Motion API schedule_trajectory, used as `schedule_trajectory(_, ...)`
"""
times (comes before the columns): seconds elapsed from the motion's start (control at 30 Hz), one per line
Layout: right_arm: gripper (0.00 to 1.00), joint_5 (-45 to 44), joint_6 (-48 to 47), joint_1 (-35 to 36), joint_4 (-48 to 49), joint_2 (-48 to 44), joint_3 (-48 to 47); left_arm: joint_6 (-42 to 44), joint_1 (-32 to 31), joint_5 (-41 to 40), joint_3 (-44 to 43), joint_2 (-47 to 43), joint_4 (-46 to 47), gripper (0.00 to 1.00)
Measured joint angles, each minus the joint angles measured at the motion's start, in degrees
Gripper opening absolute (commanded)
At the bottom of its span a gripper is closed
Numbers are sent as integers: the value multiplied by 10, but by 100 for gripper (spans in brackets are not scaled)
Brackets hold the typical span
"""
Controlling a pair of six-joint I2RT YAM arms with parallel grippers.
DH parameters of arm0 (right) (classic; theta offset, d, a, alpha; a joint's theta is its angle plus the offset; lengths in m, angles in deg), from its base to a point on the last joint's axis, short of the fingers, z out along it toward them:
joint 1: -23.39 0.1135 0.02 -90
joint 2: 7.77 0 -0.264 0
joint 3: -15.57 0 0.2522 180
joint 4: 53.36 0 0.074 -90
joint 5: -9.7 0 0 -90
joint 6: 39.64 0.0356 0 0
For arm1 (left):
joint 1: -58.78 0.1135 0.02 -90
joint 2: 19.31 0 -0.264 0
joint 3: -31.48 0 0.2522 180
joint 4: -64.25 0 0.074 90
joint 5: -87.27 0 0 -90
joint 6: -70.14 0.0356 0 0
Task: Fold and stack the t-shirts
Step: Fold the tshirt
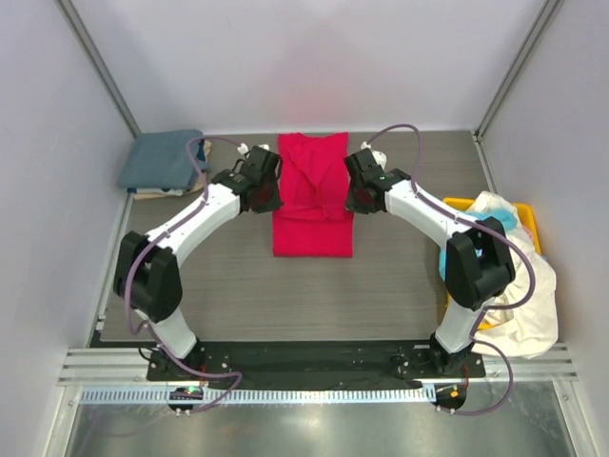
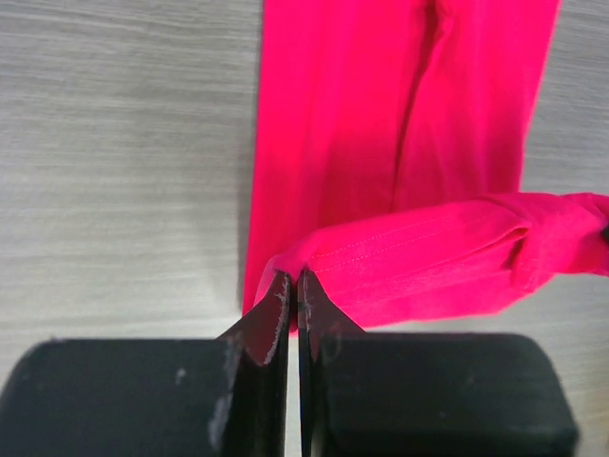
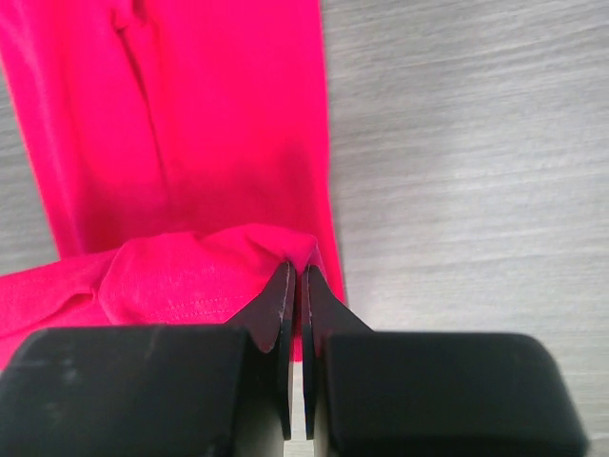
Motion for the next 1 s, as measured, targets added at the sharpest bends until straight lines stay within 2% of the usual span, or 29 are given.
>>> schedule_trajectory(0.27,1,25,-21,-30,-7,88,-84,20,49,43,-117,141,-23,1)
schedule_trajectory(0.33,1,31,-24,-36,-7,109,-102,21,56,50,-148,173,-27,4)
schedule_trajectory(0.43,13,38,-27,-44,-13,145,-136,25,64,60,-202,219,-49,8)
schedule_trajectory(0.5,45,43,-27,-50,-19,172,-166,29,70,70,-263,265,-72,13)
schedule_trajectory(0.57,59,48,-31,-60,-35,210,-217,33,76,83,-348,324,-101,17)
schedule_trajectory(0.6,66,49,-33,-65,-42,228,-245,33,81,95,-403,361,-117,33)
schedule_trajectory(0.63,71,51,-33,-71,-61,251,-285,34,86,106,-456,394,-133,44)
schedule_trajectory(0.7,73,57,-37,-86,-90,304,-387,30,100,134,-579,468,-162,60)
schedule_trajectory(0.73,74,60,-37,-93,-98,326,-432,23,110,155,-645,503,-173,64)
schedule_trajectory(0.77,74,64,-39,-102,-111,347,-482,17,120,168,-673,517,-178,67)
schedule_trajectory(0.83,72,69,-44,-117,-121,359,-532,4,142,189,-682,512,-185,70)
schedule_trajectory(0.9,69,70,-50,-130,-121,326,-510,2,162,191,-599,455,-162,69)
schedule_trajectory(1.0,61,80,-50,-137,-74,212,-342,-1,188,187,-415,320,-132,64)
